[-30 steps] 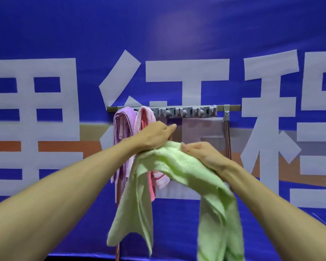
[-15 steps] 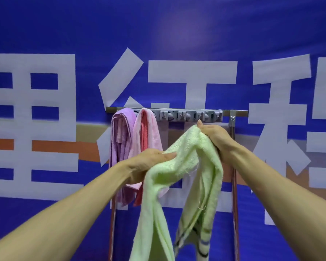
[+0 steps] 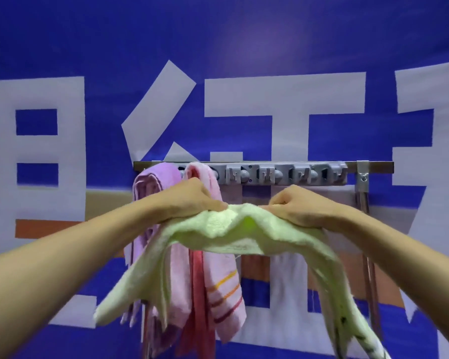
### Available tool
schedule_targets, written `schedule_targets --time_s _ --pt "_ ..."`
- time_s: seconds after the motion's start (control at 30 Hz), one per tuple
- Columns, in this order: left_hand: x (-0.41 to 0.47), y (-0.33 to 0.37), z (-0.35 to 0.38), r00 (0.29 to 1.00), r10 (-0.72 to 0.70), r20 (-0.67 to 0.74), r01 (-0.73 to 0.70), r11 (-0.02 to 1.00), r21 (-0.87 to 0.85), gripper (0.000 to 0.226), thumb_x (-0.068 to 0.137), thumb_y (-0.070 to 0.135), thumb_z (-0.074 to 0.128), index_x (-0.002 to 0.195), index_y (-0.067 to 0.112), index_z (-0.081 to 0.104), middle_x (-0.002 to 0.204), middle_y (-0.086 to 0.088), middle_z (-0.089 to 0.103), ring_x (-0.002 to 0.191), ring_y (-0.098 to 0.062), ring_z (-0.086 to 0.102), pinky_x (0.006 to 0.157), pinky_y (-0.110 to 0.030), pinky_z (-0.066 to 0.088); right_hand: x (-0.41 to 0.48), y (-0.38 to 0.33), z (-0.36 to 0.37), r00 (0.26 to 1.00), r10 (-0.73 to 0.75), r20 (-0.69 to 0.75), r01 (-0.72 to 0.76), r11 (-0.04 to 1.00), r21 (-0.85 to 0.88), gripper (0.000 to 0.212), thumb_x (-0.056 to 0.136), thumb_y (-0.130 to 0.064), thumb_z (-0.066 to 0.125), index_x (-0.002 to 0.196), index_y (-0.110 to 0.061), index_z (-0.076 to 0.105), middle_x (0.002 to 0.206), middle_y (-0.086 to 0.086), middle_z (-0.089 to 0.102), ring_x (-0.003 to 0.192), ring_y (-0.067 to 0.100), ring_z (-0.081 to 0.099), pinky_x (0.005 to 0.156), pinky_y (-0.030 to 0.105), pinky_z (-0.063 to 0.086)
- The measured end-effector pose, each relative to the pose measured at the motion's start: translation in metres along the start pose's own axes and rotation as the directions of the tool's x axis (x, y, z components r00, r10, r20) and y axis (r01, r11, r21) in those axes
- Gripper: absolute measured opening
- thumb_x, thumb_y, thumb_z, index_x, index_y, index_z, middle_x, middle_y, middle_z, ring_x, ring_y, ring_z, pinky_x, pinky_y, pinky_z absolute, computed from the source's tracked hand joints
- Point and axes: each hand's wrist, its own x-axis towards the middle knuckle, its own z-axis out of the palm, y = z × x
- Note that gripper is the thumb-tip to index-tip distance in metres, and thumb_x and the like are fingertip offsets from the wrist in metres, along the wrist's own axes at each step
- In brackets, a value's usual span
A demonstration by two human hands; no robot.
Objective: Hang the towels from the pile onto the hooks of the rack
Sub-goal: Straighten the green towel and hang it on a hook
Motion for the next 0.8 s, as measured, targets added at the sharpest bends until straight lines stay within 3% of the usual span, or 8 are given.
schedule_targets --time_s 0.07,0.13,0.2,0.3,0.43,0.53,0.67,0.8 --pt "0.013 0.008 -0.009 0.996 0.078 -0.036 -0.071 0.986 0.151 0.047 0.083 0.041 0.068 0.044 0.019 0.054 0.040 0.020 0.052 0.047 -0.001 0.047 0.043 -0.010 0.031 0.015 0.000 -0.003 0.999 -0.033 -0.037 0.031 0.998 -0.055 0.054 0.087 -0.057 0.056 0.065 -0.007 0.061 0.057 -0.004 0.054 0.053 0.005 0.045 0.053 0.022 0.036" --pt "0.025 0.015 -0.021 0.987 0.148 -0.067 -0.127 0.960 0.250 0.037 0.078 0.047 0.069 0.057 0.016 0.067 0.061 0.014 0.066 0.055 -0.004 0.052 0.051 -0.016 0.039 0.027 -0.006 -0.009 0.996 -0.040 -0.086 0.031 0.994 -0.100 0.053 0.090 -0.051 0.055 0.069 -0.003 0.062 0.060 0.001 0.053 0.056 0.010 0.045 0.050 0.021 0.034" --pt "0.041 0.019 -0.036 0.978 0.168 -0.125 -0.117 0.934 0.338 0.042 0.068 0.054 0.071 0.067 0.013 0.070 0.069 -0.002 0.066 0.061 -0.018 0.054 0.056 -0.027 0.042 0.038 -0.014 -0.021 0.993 -0.030 -0.110 0.015 0.991 -0.133 0.042 0.092 -0.039 0.053 0.067 -0.006 0.059 0.063 0.002 0.051 0.059 0.014 0.044 0.052 0.026 0.033" --pt "0.059 0.026 -0.052 0.940 0.205 -0.272 -0.100 0.929 0.356 0.047 0.058 0.056 0.073 0.062 0.010 0.065 0.061 -0.001 0.061 0.059 -0.021 0.054 0.058 -0.032 0.046 0.056 -0.028 -0.039 0.990 -0.051 -0.131 0.021 0.976 -0.217 0.024 0.087 -0.018 0.046 0.067 -0.008 0.052 0.073 0.012 0.055 0.069 0.024 0.044 0.060 0.033 0.036" --pt "0.083 0.033 -0.059 0.873 0.240 -0.425 -0.027 0.893 0.449 0.042 0.065 0.048 0.071 0.063 0.008 0.059 0.062 -0.004 0.058 0.059 -0.025 0.052 0.058 -0.034 0.046 0.090 -0.037 -0.050 0.957 -0.081 -0.279 0.007 0.966 -0.257 0.026 0.083 -0.017 0.048 0.092 0.002 0.064 0.094 0.019 0.067 0.091 0.037 0.061 0.074 0.041 0.052" --pt "0.100 0.032 -0.052 0.829 0.262 -0.495 0.032 0.860 0.510 0.026 0.067 0.033 0.066 0.063 0.010 0.053 0.061 -0.003 0.051 0.054 -0.023 0.045 0.054 -0.031 0.038 0.113 -0.042 -0.047 0.931 -0.062 -0.359 -0.036 0.965 -0.260 0.017 0.084 -0.016 0.048 0.081 -0.002 0.057 0.083 0.011 0.059 0.077 0.036 0.057 0.059 0.035 0.048" --pt "0.112 0.028 -0.033 0.852 0.344 -0.396 0.047 0.702 0.711 0.007 0.075 0.014 0.059 0.073 0.014 0.052 0.065 0.000 0.041 0.058 -0.025 0.043 0.057 -0.033 0.032 0.117 -0.052 -0.027 0.935 -0.049 -0.351 -0.099 0.915 -0.391 0.027 0.086 -0.004 0.045 0.064 -0.009 0.031 0.069 0.004 0.033 0.071 0.031 0.040 0.058 0.032 0.033" --pt "0.114 0.023 -0.019 0.866 0.406 -0.292 0.010 0.570 0.822 0.033 0.078 0.005 0.054 0.062 0.018 0.029 0.077 0.000 0.044 0.072 -0.029 0.047 0.063 -0.033 0.030 0.110 -0.051 0.005 0.935 -0.117 -0.335 -0.083 0.845 -0.528 0.029 0.086 0.005 0.045 0.065 -0.011 0.032 0.071 0.003 0.033 0.082 0.033 0.050 0.066 0.035 0.033"
